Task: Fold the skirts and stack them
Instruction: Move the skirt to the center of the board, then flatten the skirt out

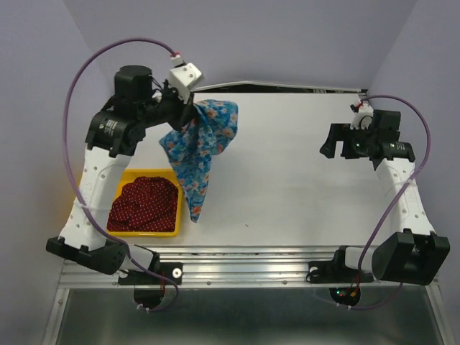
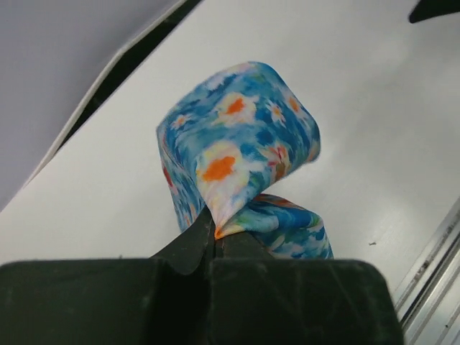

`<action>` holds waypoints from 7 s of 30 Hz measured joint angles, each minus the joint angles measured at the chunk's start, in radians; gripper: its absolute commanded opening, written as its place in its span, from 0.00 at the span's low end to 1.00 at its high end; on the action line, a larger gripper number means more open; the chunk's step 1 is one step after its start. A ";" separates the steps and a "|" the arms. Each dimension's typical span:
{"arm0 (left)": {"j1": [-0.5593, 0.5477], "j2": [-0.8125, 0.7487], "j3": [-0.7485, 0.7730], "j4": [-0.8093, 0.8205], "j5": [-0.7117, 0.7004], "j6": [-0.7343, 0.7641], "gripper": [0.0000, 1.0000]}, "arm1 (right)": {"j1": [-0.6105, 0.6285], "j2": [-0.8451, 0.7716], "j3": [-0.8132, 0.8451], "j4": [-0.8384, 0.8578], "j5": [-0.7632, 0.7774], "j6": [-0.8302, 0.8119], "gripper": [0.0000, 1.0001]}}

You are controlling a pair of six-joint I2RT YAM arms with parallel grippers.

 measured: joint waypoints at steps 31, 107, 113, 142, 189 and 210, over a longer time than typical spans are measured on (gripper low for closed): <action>-0.238 0.161 -0.610 0.130 0.125 0.616 0.96 | -0.122 0.225 -0.076 -0.072 -0.151 -0.207 0.75; -0.636 0.342 -0.057 -0.188 -0.059 0.800 0.41 | -0.061 0.554 0.283 0.234 -0.201 0.253 0.01; -0.892 0.322 -0.412 -0.023 0.011 0.637 0.84 | -0.085 0.521 0.127 0.261 -0.122 0.180 0.01; -0.920 0.616 -0.483 0.475 -0.201 0.241 0.73 | -0.116 0.529 -0.003 0.278 0.055 0.033 0.01; -0.091 0.570 0.063 0.709 -0.206 0.009 0.00 | -0.041 0.896 0.960 0.282 -0.041 0.468 0.01; -0.230 0.097 -0.866 0.775 0.000 0.289 0.80 | -0.029 0.372 0.086 0.452 -0.043 0.037 0.78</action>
